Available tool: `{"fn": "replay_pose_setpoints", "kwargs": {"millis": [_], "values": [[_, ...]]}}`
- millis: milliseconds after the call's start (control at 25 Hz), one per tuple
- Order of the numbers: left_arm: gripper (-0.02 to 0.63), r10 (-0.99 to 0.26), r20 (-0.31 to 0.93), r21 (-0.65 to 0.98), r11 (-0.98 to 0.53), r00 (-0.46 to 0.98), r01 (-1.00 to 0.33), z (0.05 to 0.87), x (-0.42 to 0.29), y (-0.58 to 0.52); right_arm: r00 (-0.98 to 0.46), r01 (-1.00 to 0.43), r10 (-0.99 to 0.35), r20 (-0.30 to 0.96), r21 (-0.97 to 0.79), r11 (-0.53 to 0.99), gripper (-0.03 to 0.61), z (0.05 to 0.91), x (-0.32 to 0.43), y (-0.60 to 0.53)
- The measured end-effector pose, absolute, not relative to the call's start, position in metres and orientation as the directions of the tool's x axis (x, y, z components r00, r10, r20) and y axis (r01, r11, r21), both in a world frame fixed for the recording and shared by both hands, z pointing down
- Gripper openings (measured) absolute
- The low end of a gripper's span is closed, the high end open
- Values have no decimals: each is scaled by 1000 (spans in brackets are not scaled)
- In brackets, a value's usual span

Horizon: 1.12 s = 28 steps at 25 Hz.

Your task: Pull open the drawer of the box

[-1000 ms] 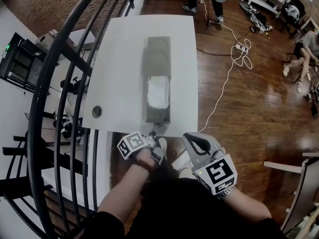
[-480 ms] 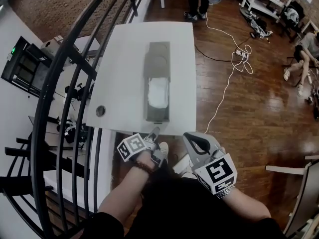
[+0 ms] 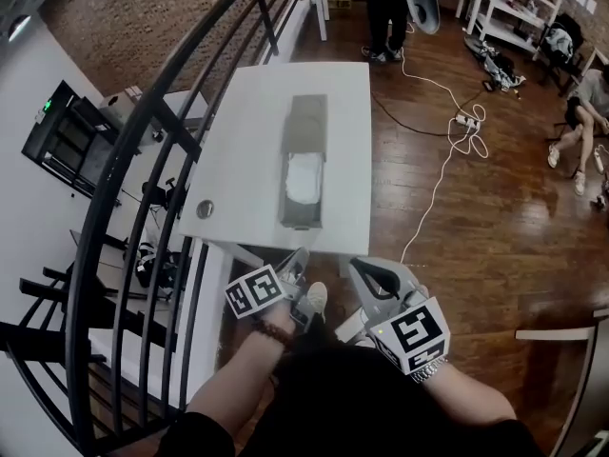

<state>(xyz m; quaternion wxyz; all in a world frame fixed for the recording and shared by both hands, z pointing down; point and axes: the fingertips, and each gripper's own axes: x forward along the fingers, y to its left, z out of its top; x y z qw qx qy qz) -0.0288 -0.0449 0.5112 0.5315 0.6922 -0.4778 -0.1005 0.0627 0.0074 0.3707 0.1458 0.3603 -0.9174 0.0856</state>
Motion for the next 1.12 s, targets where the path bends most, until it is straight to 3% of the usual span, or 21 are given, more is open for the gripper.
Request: {"fn": "replay_pose_setpoints", "kwargs": {"millis": [440,760,1120], "values": [[14,-817,335,513,-259,468,-819,424,-11,4,-726,-668,-635,263,-52,743,-9,349,72,43],[15,-801,325,277,-427,503,-860,387,3,35,-736,-661,-629,249,-63,748,-9,344,59,58],[14,-769,293,235,-519,569,-822,369,-7,56,-704,-694,-664,251,-44,719,-9,338,33,71]]}}
